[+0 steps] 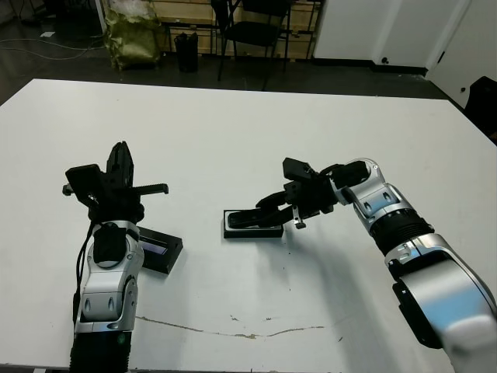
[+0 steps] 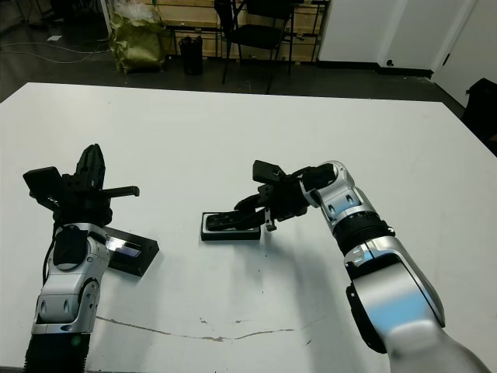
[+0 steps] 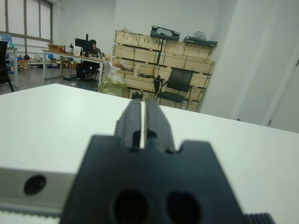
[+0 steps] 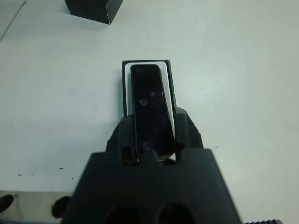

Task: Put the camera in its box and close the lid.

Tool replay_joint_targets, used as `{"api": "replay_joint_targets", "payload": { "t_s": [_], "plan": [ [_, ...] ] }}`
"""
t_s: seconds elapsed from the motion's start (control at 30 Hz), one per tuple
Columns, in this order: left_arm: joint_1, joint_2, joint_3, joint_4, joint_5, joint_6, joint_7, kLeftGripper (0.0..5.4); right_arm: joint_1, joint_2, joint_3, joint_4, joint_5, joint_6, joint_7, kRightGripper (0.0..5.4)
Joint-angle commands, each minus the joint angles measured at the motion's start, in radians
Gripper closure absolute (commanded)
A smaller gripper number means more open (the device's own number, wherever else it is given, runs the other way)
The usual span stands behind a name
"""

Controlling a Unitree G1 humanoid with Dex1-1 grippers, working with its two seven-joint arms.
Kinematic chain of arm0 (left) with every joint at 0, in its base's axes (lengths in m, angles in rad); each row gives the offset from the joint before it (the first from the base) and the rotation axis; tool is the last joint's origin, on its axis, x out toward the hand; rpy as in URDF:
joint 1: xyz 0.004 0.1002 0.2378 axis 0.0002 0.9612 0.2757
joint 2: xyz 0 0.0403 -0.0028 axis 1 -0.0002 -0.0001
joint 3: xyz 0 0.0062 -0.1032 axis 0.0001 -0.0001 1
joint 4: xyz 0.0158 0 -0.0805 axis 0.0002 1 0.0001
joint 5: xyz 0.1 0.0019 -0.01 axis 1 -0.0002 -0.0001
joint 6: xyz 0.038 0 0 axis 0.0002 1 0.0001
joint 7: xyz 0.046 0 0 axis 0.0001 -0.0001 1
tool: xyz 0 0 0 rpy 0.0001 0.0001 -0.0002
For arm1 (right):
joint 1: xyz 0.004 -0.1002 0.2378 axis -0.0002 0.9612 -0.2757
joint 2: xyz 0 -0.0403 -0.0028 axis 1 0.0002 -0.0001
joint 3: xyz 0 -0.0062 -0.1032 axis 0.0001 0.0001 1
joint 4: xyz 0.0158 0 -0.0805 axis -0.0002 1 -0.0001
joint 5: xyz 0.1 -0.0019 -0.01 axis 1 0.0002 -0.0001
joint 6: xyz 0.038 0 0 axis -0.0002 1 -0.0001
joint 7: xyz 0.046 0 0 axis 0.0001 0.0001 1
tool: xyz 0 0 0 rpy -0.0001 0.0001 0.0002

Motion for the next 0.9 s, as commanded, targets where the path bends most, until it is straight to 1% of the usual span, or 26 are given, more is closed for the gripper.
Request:
{"api": "replay_joint_targets", "payload": {
  "t_s": [0.03,0.07,0.23,0.37,0.43,0.53,0.63,0.83,0.9],
  "plan": [
    [0.013,0.002,0.000,0.019,0.004,0.003,-0.007,5.40,-0.015,0.005,0.018,-0.003,-0.018,0.041,0.014,4.74],
    [0.013,0.002,0.000,0.019,0.004,0.004,-0.007,5.40,-0.016,0.009,0.010,0.006,-0.007,0.046,0.027,4.74],
    [0.013,-0.004,-0.001,0.007,0.010,0.024,0.009,5.40,-0.007,0.001,0.028,-0.034,-0.032,0.034,-0.009,4.74],
    [0.013,-0.003,-0.006,0.005,0.017,0.025,0.012,5.40,0.001,0.005,0.026,-0.036,-0.028,0.014,-0.015,4.74],
    [0.013,0.000,-0.005,0.015,0.010,0.008,0.002,5.40,0.000,0.010,0.027,-0.033,-0.026,0.023,-0.011,4.74],
    [0.014,-0.002,-0.003,0.017,0.011,0.006,0.005,5.40,0.000,0.021,0.019,-0.025,-0.013,0.016,-0.005,4.74],
    [0.014,-0.001,-0.005,0.014,0.018,0.010,0.008,5.40,-0.006,0.026,0.021,-0.026,-0.014,0.042,-0.006,4.74],
    [0.012,-0.004,-0.004,0.013,0.018,0.013,0.007,5.40,-0.001,0.030,0.022,-0.037,-0.011,0.016,0.001,4.74],
    [0.012,-0.004,-0.004,0.012,0.018,0.013,0.007,5.40,-0.002,0.031,0.029,-0.041,-0.015,0.032,0.007,4.74]
  ]
}}
